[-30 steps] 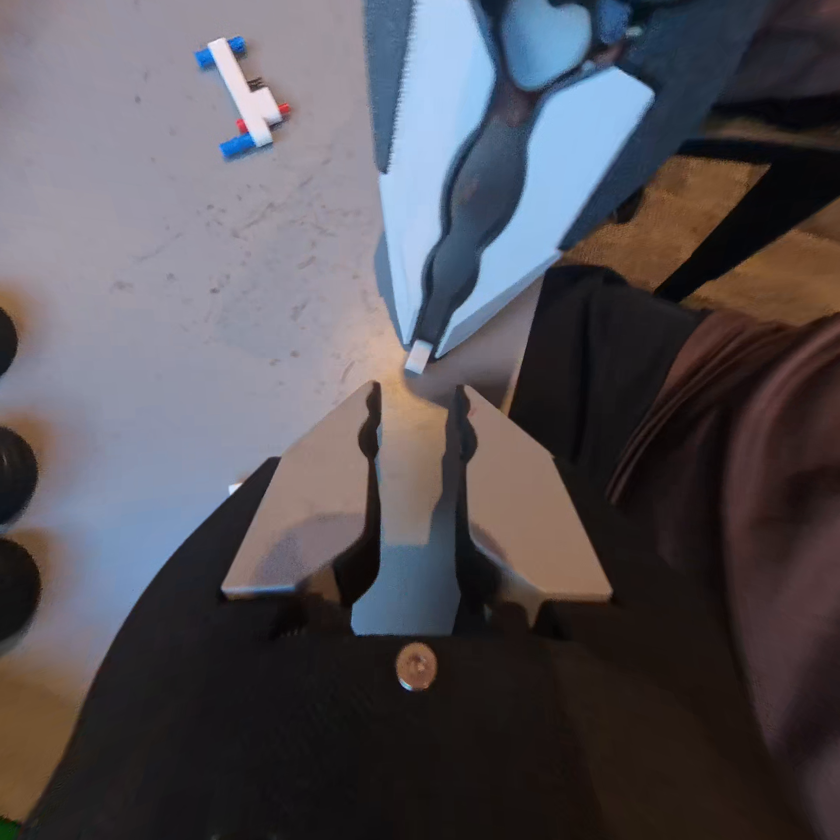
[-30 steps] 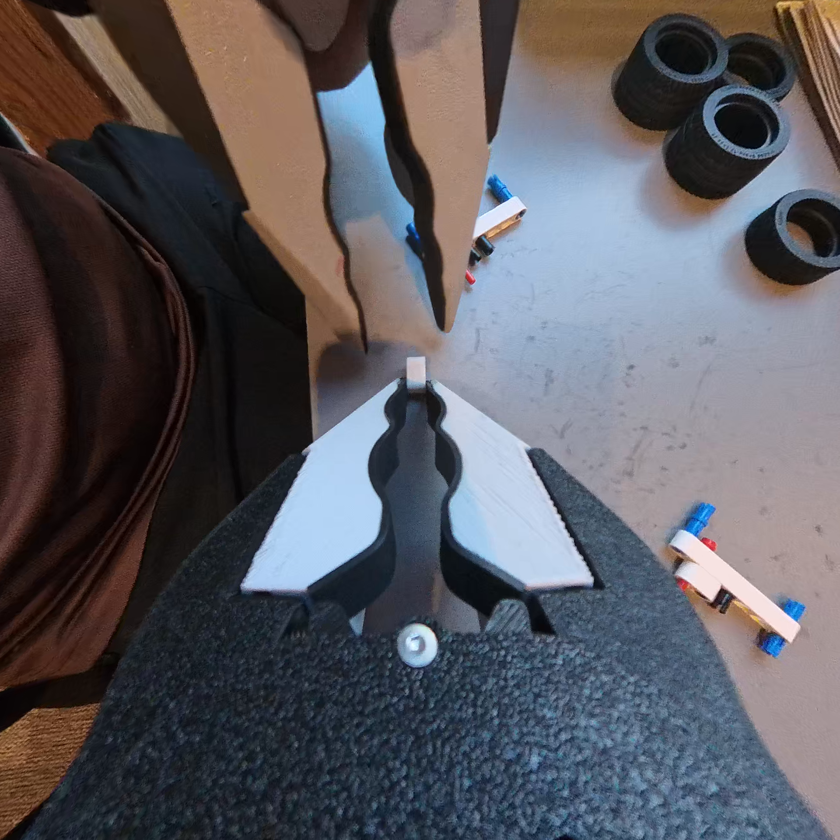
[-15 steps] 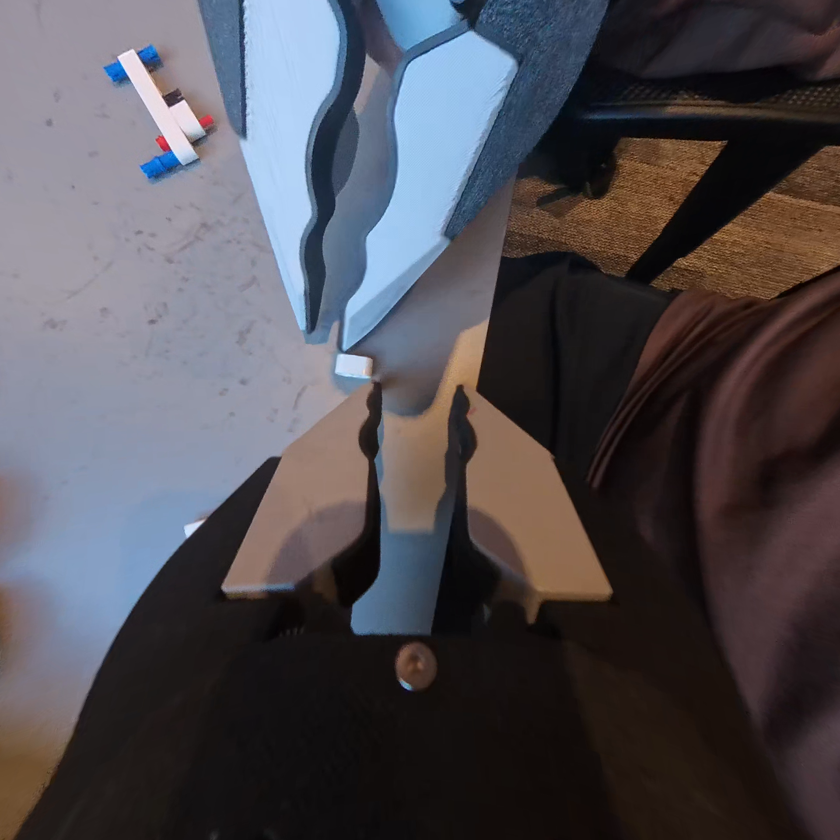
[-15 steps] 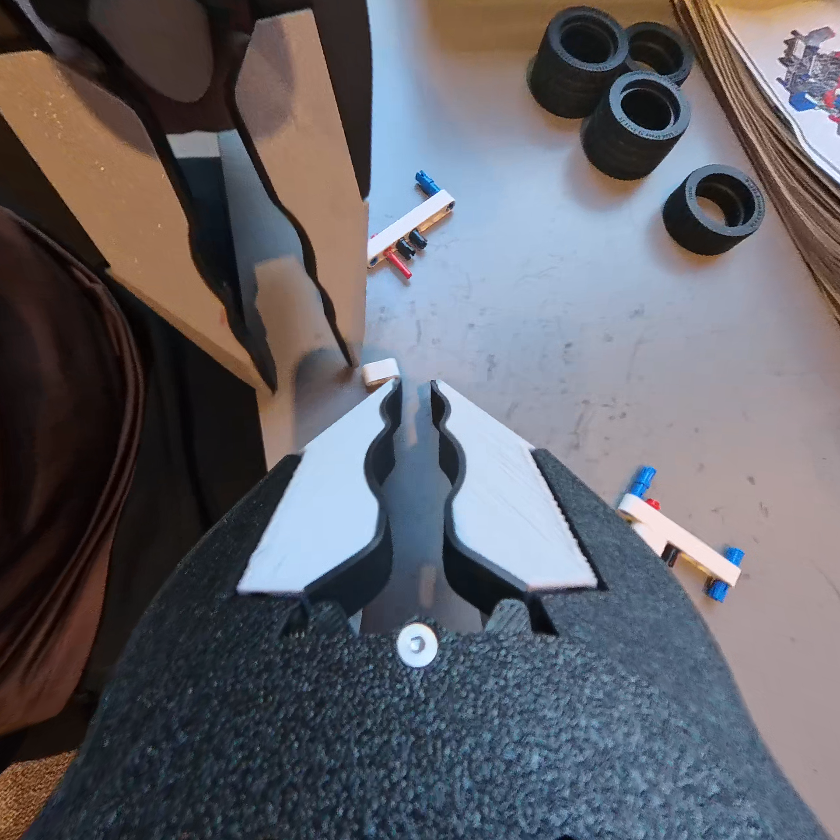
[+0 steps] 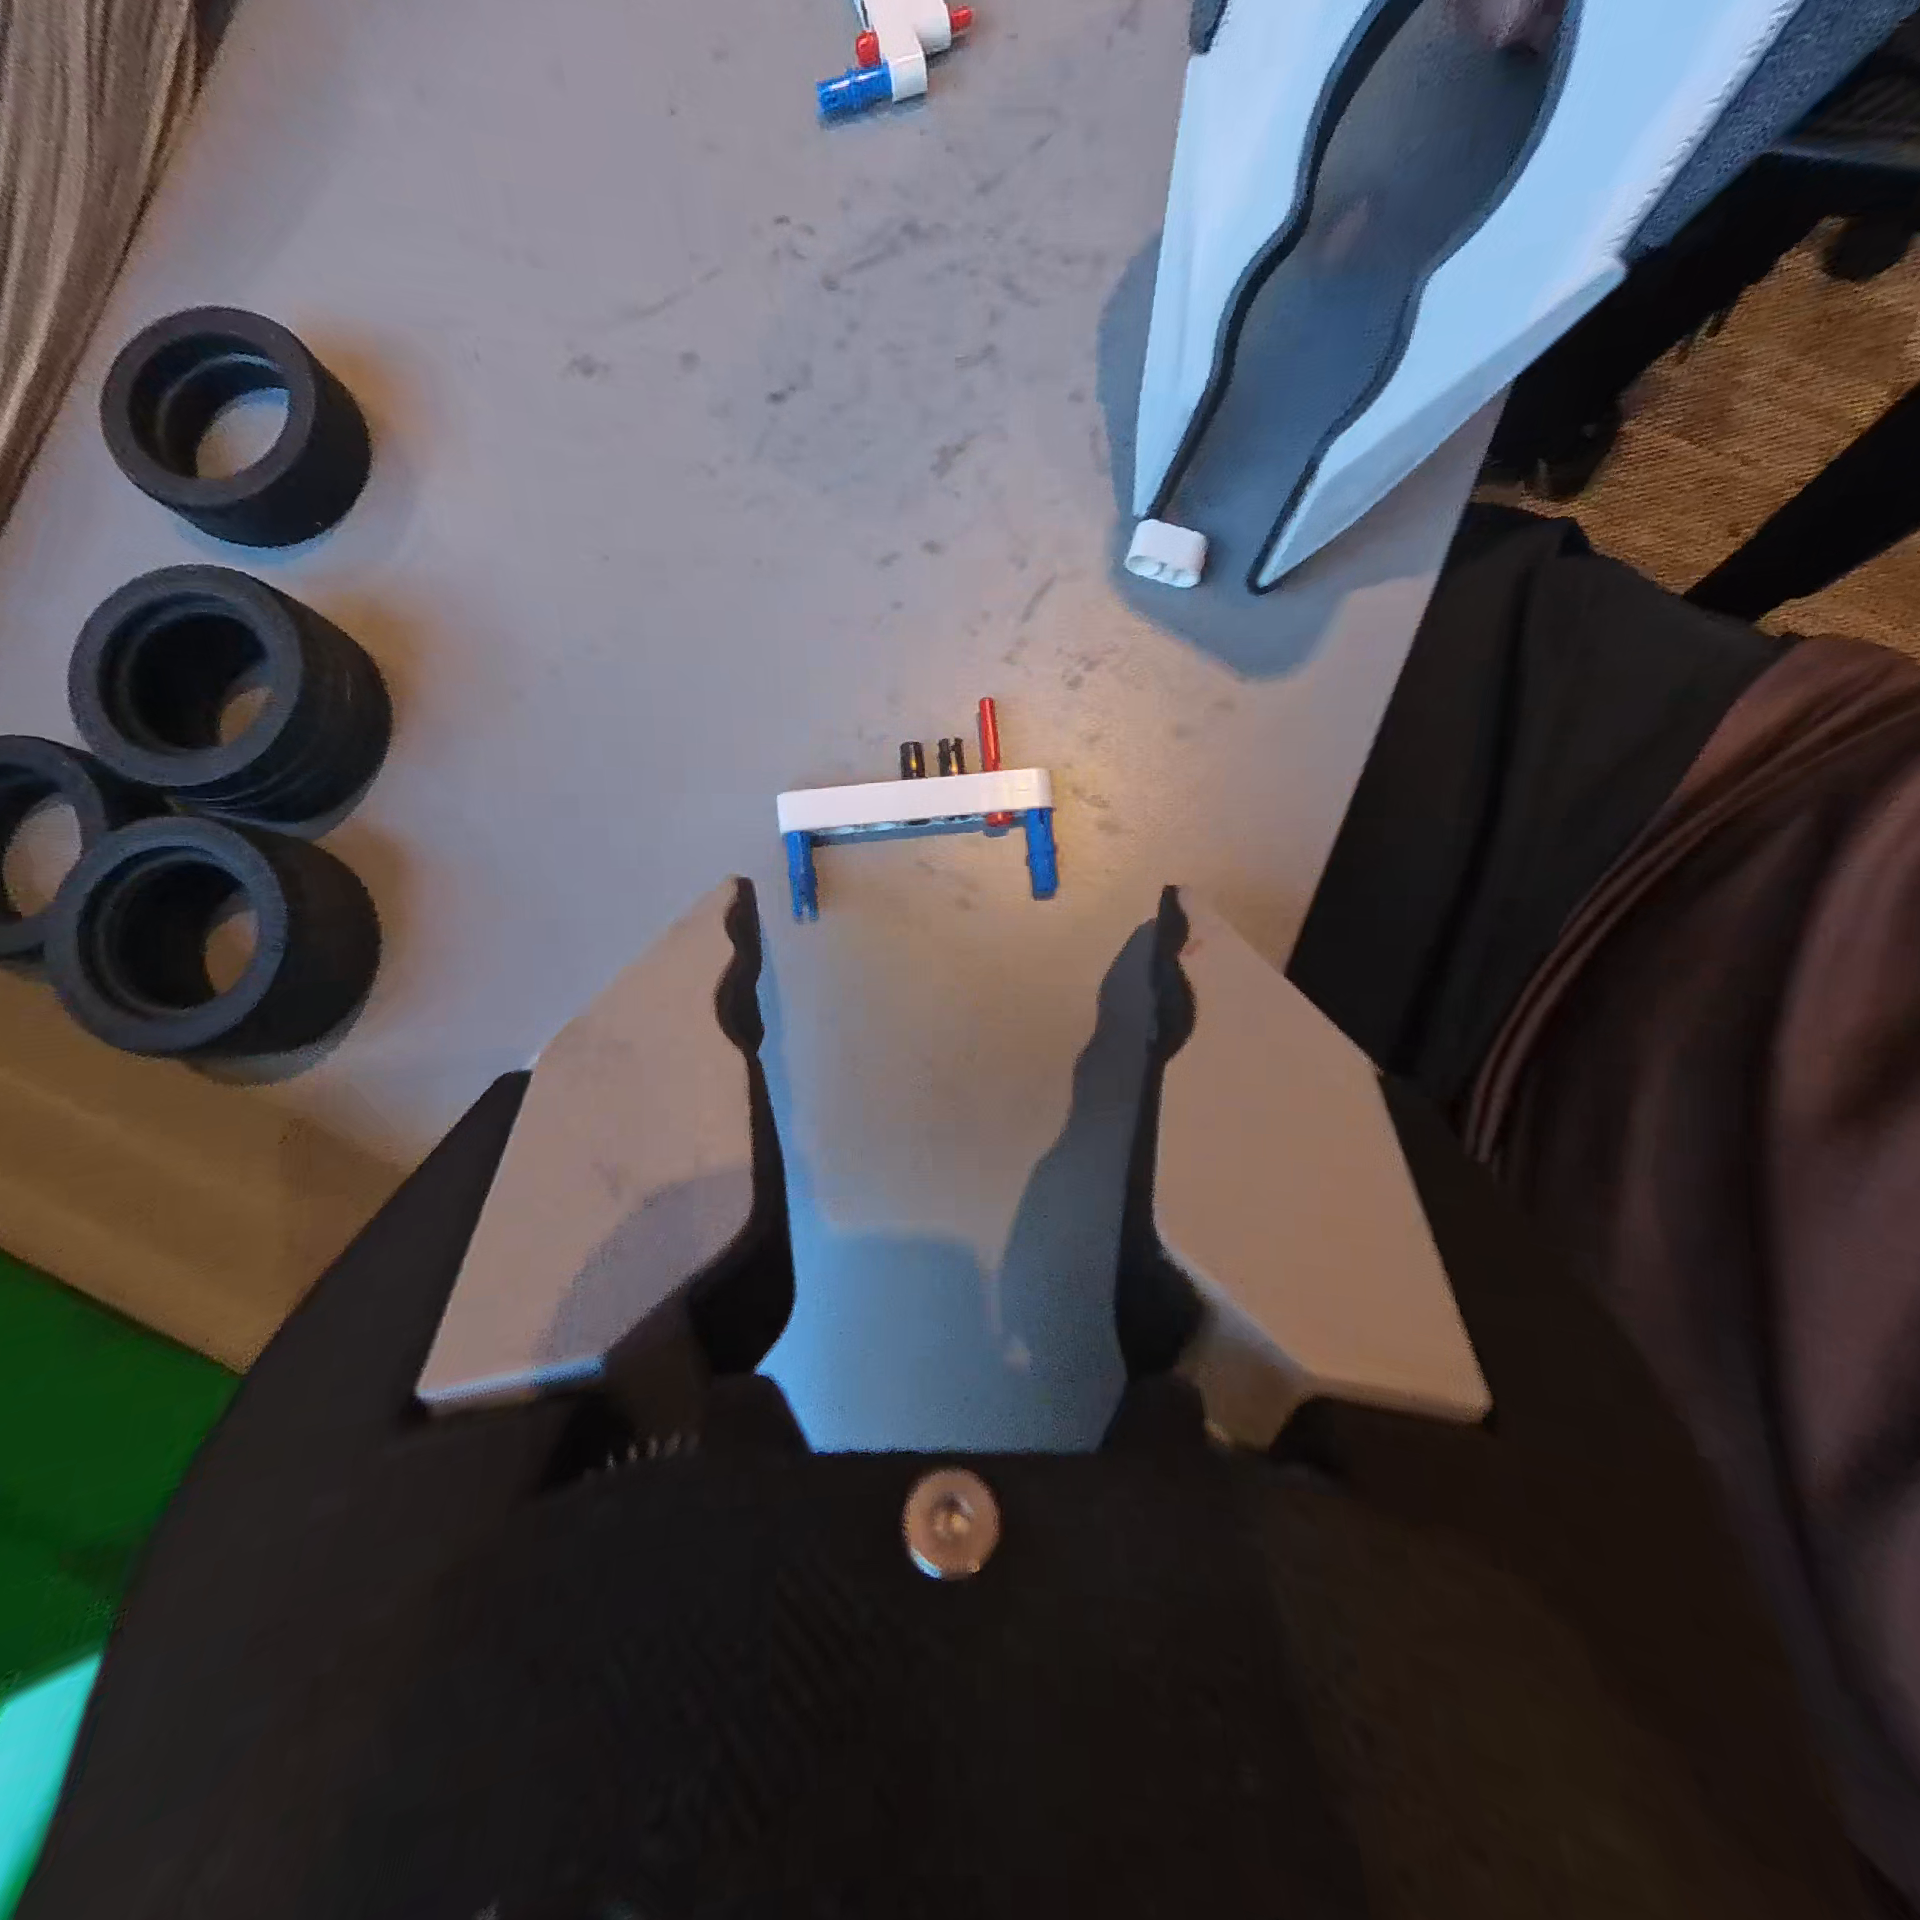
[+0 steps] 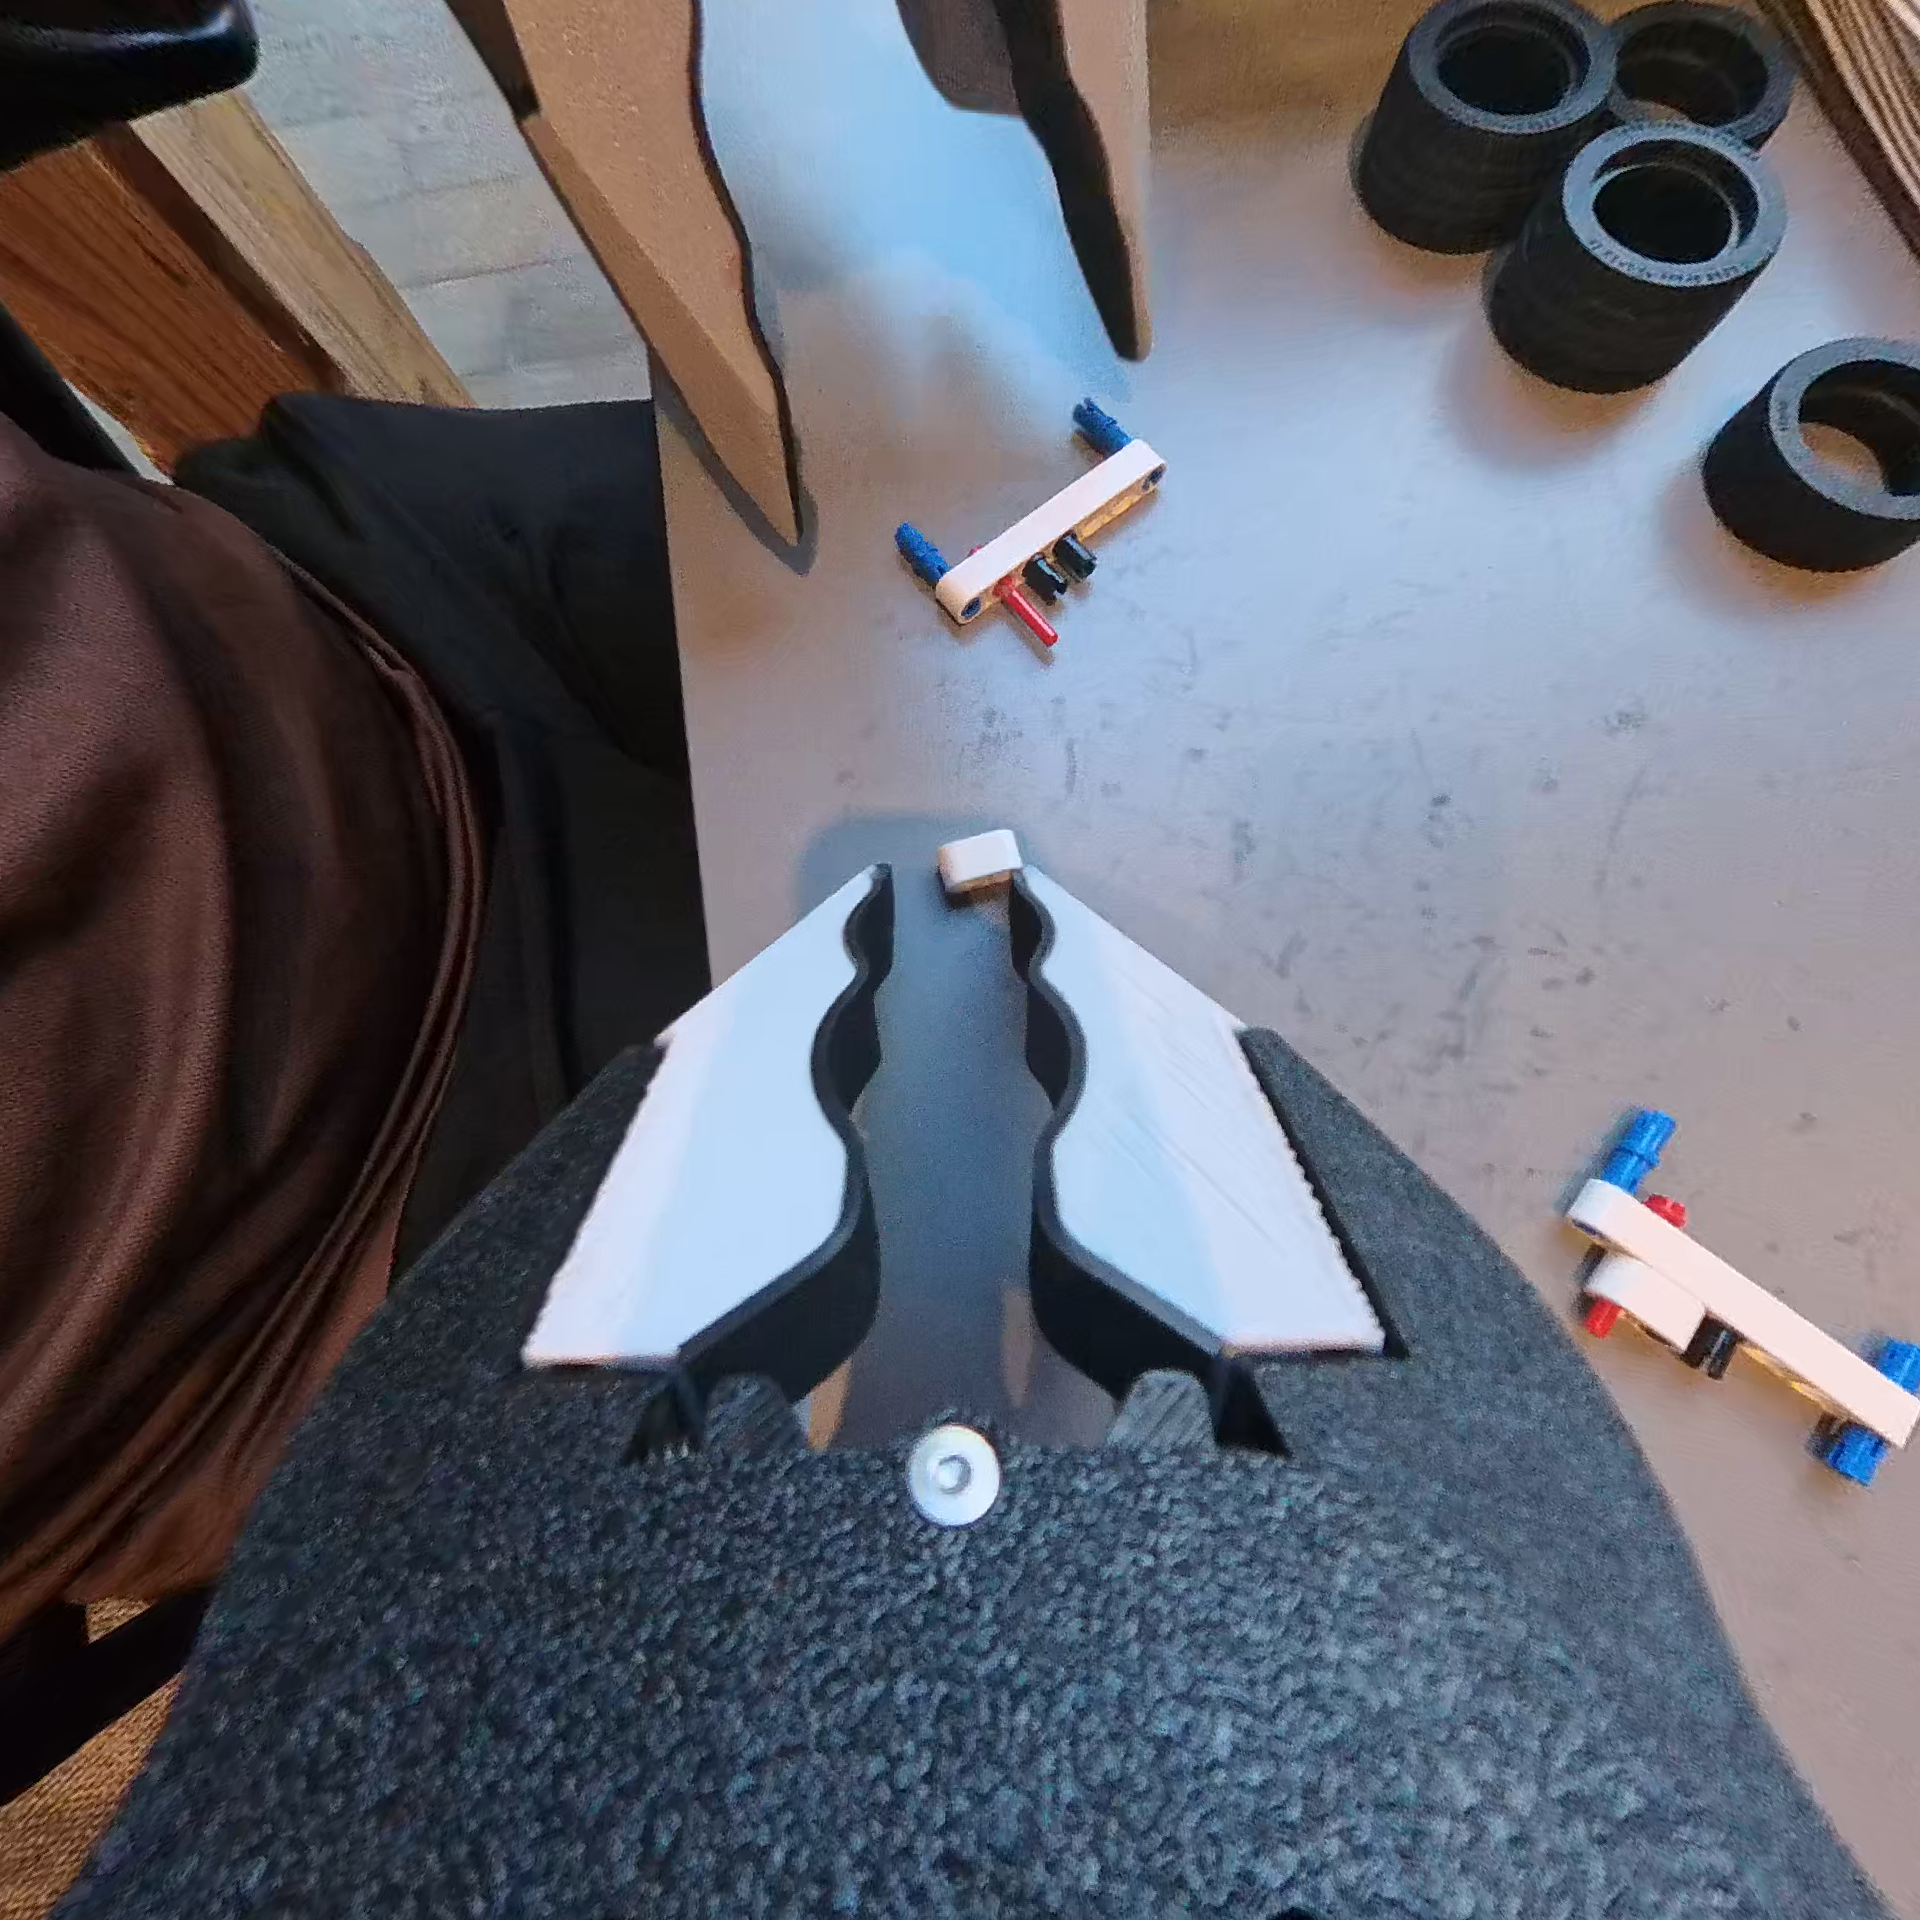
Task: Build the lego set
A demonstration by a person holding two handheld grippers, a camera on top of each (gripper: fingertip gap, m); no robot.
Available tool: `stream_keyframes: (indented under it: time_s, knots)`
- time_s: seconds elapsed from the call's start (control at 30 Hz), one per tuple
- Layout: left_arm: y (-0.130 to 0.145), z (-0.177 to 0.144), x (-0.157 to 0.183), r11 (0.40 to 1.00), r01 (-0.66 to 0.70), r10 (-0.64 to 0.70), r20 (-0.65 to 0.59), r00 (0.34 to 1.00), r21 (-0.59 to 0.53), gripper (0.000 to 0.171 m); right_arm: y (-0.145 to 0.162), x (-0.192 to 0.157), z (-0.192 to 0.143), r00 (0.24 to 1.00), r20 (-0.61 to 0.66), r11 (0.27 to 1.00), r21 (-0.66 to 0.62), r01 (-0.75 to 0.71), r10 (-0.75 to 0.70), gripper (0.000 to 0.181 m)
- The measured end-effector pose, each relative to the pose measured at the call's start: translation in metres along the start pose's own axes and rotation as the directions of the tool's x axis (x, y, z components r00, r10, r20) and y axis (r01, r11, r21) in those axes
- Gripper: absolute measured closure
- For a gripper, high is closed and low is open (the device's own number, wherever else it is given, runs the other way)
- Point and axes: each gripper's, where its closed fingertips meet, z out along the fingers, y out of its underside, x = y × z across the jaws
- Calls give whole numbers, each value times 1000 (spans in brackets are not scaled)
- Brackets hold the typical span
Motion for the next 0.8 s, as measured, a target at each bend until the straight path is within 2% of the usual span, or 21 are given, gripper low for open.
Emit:
stream_keyframes:
  time_s: [0.13,0.53,0.63,0.73,0.8]
  knots:
    - [0,14,-4,1000,-11,11,-18,1000,-21,93,0,2,1,1000,-2,1000,3,-4,4,159]
    - [-1,13,-5,997,-73,71,-58,996,-25,106,0,14,-1,999,-23,999,14,30,-30,158]
    - [2,10,-9,999,-45,43,-70,997,-20,100,2,15,-3,1000,-17,1000,13,19,-18,158]
    - [-1,11,-14,999,-27,30,-73,997,37,99,3,16,-3,1000,-22,1000,11,12,-12,158]
    - [-2,12,-19,999,-1,5,-64,998,53,89,4,17,-3,999,-33,1000,10,18,-18,158]
